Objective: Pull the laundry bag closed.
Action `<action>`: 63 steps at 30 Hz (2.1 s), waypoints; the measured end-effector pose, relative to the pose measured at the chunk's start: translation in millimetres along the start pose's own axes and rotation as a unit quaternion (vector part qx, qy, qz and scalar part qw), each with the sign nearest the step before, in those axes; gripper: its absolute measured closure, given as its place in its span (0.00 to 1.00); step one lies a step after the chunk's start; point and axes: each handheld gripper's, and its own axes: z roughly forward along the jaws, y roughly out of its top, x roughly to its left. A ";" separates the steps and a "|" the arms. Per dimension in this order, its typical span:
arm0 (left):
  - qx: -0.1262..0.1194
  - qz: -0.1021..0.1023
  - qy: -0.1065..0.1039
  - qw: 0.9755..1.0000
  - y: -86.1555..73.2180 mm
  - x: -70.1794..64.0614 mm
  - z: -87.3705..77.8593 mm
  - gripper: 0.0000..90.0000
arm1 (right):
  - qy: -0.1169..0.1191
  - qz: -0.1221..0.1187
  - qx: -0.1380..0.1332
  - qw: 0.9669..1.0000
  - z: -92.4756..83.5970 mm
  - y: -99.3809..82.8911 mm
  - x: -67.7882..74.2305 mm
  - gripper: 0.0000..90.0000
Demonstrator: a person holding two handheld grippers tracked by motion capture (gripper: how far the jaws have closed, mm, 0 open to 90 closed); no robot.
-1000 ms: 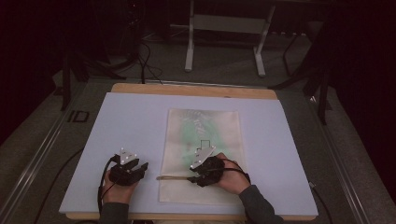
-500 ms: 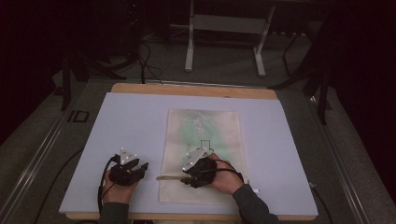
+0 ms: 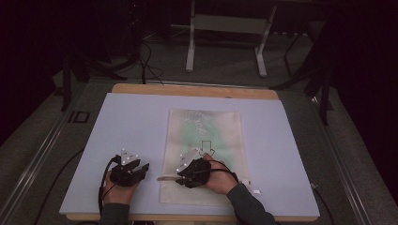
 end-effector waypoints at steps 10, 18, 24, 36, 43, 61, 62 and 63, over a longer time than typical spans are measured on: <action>-0.002 -0.001 -0.001 1.000 -0.1 0.7 -0.6 0.64 | 0.004 -0.011 -0.002 1.000 8.5 11.6 2.6 0.92; -0.001 0.000 0.000 1.000 0.1 0.4 -0.5 0.64 | 0.003 -0.013 -0.004 1.000 15.7 20.2 3.2 0.88; -0.002 0.000 -0.001 1.000 0.1 0.5 -0.6 0.63 | 0.003 -0.015 -0.005 1.000 22.5 28.7 4.8 0.86; -0.004 -0.001 0.001 1.000 0.2 0.9 -1.3 0.63 | 0.003 -0.017 0.003 1.000 35.8 41.1 1.5 0.85; -0.008 -0.009 0.003 1.000 -0.2 4.5 -3.0 0.63 | 0.008 -0.017 0.009 1.000 44.7 48.4 1.2 0.86; -0.006 -0.007 0.001 1.000 0.0 3.8 -2.5 0.63 | 0.015 -0.035 0.038 0.999 57.0 55.9 6.3 0.90; -0.006 -0.007 0.002 1.000 0.0 3.8 -2.4 0.63 | 0.017 -0.037 0.039 0.998 56.7 55.7 6.7 0.90; -0.005 -0.007 0.002 1.000 0.1 3.7 -2.3 0.63 | 0.018 -0.038 0.039 0.998 56.6 55.6 7.1 0.90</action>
